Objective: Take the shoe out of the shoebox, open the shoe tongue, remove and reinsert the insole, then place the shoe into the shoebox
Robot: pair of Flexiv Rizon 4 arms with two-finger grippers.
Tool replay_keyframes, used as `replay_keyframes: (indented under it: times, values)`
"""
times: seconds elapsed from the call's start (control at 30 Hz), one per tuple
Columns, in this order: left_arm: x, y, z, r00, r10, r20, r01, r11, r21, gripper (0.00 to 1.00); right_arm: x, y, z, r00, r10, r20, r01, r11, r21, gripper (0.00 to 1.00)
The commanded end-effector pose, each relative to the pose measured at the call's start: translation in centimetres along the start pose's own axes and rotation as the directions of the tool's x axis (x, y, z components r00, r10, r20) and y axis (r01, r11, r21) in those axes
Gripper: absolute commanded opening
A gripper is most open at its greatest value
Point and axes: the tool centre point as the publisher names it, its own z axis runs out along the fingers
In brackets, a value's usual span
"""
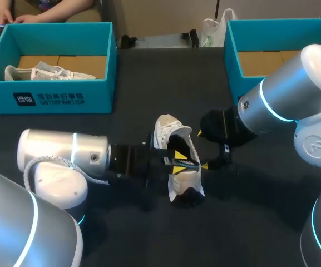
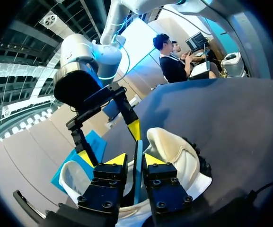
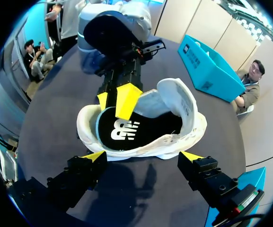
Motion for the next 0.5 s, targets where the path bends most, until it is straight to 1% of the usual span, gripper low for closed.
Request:
replay_keyframes:
  times: [0.03,0.07,0.1,0.27,0.5]
  values:
    - [0.2,-0.3,-0.2,1.0,-0.008,-0.009,0.008,1.0,0.006,0.13,0.1,0.0,0.0,1.0,0.0,0.002,0.0,1.0,0.0,1.0]
    - [0.3,-0.3,-0.1,1.0,-0.009,-0.01,0.009,1.0,0.006,0.03,0.1,0.0,0.0,1.0,0.0,0.002,0.0,1.0,0.0,1.0]
    - [0.4,-0.3,-0.1,1.0,-0.012,-0.013,0.012,1.0,0.006,0.0,0.1,0.0,0.0,1.0,0.0,0.002,0.0,1.0,0.0,1.0]
    - [1.0,0.2,0.0,0.999,-0.025,-0.033,0.025,1.0,0.002,0.0,0.1,0.0,0.0,1.0,0.0,0.002,0.0,1.0,0.0,1.0]
    - [1.3,0.9,-0.8,0.998,-0.013,-0.057,0.013,1.0,0.009,0.0,0.1,0.0,0.0,1.0,0.0,0.002,0.0,1.0,0.0,1.0]
